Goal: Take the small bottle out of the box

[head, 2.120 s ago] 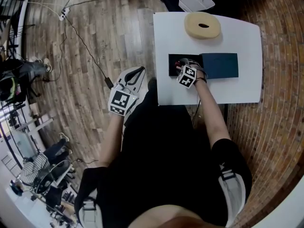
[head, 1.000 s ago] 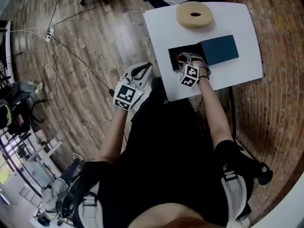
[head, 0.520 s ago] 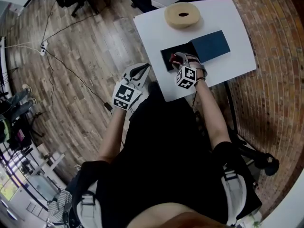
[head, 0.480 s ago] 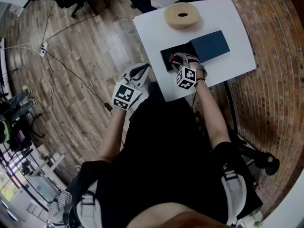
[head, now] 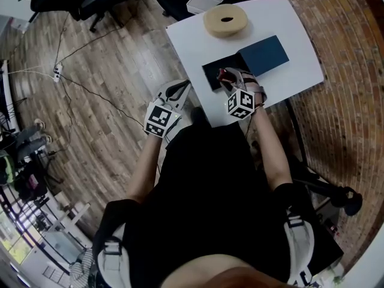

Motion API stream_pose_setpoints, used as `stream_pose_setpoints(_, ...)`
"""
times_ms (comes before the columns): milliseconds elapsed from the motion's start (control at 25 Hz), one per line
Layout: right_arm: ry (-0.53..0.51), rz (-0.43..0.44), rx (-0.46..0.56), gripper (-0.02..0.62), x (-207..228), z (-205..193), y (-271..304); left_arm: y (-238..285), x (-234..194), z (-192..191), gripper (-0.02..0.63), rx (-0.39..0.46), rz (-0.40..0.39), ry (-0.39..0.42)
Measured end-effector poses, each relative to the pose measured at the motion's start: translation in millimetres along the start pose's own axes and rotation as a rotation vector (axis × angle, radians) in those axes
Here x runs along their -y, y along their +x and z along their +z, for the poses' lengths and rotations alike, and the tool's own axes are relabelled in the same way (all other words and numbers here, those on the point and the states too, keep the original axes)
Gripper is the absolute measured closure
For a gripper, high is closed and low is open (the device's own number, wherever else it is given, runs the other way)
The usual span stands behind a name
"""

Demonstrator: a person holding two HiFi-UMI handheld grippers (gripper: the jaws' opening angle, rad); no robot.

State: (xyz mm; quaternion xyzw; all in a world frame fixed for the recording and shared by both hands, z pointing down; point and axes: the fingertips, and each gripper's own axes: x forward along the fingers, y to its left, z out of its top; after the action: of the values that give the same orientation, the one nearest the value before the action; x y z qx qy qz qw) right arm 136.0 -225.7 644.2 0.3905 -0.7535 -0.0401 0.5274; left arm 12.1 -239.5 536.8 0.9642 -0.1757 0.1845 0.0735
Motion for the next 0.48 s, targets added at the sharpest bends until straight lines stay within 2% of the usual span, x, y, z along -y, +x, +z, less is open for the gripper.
stream_pose_setpoints(240, 0.015, -0.075, 0.044, 0.380, 22, 16, -29, 11, 4, 6, 0.581, 0.002, -0.029, 0.022)
stream_pose_setpoints(480, 0.089, -0.124, 0.056, 0.380, 35, 0, -41, 20, 11, 17, 0.581, 0.011, -0.049, 0.044)
